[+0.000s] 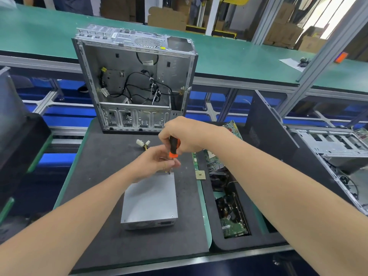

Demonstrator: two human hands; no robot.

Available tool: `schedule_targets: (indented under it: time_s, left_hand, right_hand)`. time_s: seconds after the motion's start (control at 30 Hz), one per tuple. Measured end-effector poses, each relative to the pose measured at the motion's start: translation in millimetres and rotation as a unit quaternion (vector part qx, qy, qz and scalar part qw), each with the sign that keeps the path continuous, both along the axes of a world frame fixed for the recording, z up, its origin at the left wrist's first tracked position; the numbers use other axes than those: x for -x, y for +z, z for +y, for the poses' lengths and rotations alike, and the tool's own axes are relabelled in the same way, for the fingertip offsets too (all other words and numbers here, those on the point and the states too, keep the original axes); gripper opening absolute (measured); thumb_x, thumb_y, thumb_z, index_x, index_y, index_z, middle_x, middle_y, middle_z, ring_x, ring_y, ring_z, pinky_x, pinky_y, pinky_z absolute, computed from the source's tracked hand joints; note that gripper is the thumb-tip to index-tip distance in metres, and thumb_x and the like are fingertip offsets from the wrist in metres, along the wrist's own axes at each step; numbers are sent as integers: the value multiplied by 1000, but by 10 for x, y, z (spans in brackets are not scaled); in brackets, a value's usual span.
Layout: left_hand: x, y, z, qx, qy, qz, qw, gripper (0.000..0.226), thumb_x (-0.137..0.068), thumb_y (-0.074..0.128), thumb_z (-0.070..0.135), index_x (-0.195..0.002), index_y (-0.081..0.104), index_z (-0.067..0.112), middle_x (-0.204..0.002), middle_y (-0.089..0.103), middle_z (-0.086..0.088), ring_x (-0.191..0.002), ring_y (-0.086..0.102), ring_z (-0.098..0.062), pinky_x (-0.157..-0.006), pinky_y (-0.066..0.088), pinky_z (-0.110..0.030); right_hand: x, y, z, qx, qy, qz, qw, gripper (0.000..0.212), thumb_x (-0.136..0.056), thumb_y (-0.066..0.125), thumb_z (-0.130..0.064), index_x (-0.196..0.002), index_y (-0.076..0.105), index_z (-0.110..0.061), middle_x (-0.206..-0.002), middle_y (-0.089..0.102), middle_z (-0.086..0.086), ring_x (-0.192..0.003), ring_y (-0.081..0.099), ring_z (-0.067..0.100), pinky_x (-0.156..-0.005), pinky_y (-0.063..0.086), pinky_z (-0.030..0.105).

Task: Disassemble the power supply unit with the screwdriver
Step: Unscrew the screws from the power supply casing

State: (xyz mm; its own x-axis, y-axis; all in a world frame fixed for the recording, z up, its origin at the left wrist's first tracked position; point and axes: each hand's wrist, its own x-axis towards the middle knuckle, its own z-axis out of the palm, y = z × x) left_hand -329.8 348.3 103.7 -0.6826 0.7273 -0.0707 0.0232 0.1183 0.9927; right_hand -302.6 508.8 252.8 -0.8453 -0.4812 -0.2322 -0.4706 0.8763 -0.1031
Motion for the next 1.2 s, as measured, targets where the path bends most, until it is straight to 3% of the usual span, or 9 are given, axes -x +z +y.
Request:
schedule_targets:
  time_s: [0.1,0.23,0.37,0.47,0.53,0.6,0.7,1.0,1.2]
  left_hand:
    - [35,146,-16,-26,-16,-20,999,26,-100,64,5,-126,64,-1,-123,74,-15,-118,71,-28,-100,58,-46]
    - [-11,223,41,3,4,21,1000,19,-102,63,5,-117,64,-7,-113,76,-17,-109,74,-22,-101,54,-58]
    - [-81,232,86,14,38,47,998,11,-102,65,7,-112,68,3,-104,77,-16,-106,74,-28,-99,53,-63]
    - [-98,205,67,14,45,39,998,14,-103,65,10,-114,68,3,-108,76,-19,-102,74,-24,-100,51,-64]
    - [-95,192,38,14,41,31,999,14,-104,64,14,-114,69,7,-111,76,-17,-106,73,-25,-103,50,-63]
    - [-93,180,19,21,32,33,999,11,-105,62,18,-113,70,16,-109,77,-10,-108,73,-22,-104,51,-60]
    - [-94,155,32,33,23,47,998,14,-107,58,18,-120,64,17,-104,78,-2,-102,71,-14,-103,52,-56]
    - [-74,54,-3,48,-21,58,997,22,-110,52,24,-126,61,35,-107,75,-4,-110,69,-17,-98,54,-49]
    - [-93,11,52,62,11,118,991,21,-106,44,24,-109,59,39,-90,76,-1,-100,72,-22,-87,59,-52]
  right_hand:
    - [-9,-17,-27,-2,-5,-7,1000,24,-71,78,-3,-86,68,-19,-92,62,-3,-85,57,16,-62,45,31]
    - [-42,-9,-50,2,-52,-11,999,20,-76,78,-22,-89,63,-21,-84,59,-9,-80,57,13,-58,46,29]
    - [-38,-83,-189,17,-266,86,960,53,-94,47,-66,-73,47,-17,-77,45,0,-76,52,25,-63,47,37]
    - [-7,-184,-363,-54,-336,108,934,47,-101,43,-55,-94,58,-11,-88,48,6,-84,54,32,-66,46,39]
    - [40,-211,-401,-26,-325,92,941,26,-102,50,-35,-98,56,-10,-95,54,9,-82,55,31,-61,42,35]
    - [80,-190,-376,-5,-298,68,952,25,-98,55,-25,-79,47,-9,-85,51,7,-66,51,23,-51,35,30]
    - [90,-101,-274,-24,-225,38,973,33,-93,62,-28,-71,44,-14,-72,49,4,-56,47,21,-47,32,27]
    - [200,63,-22,-57,21,-57,997,21,-87,73,-33,-84,56,-22,-74,59,-13,-75,54,7,-60,41,31]
    - [133,10,77,-19,6,-47,999,21,-84,74,-30,-84,56,-19,-75,60,-12,-71,52,5,-55,35,27]
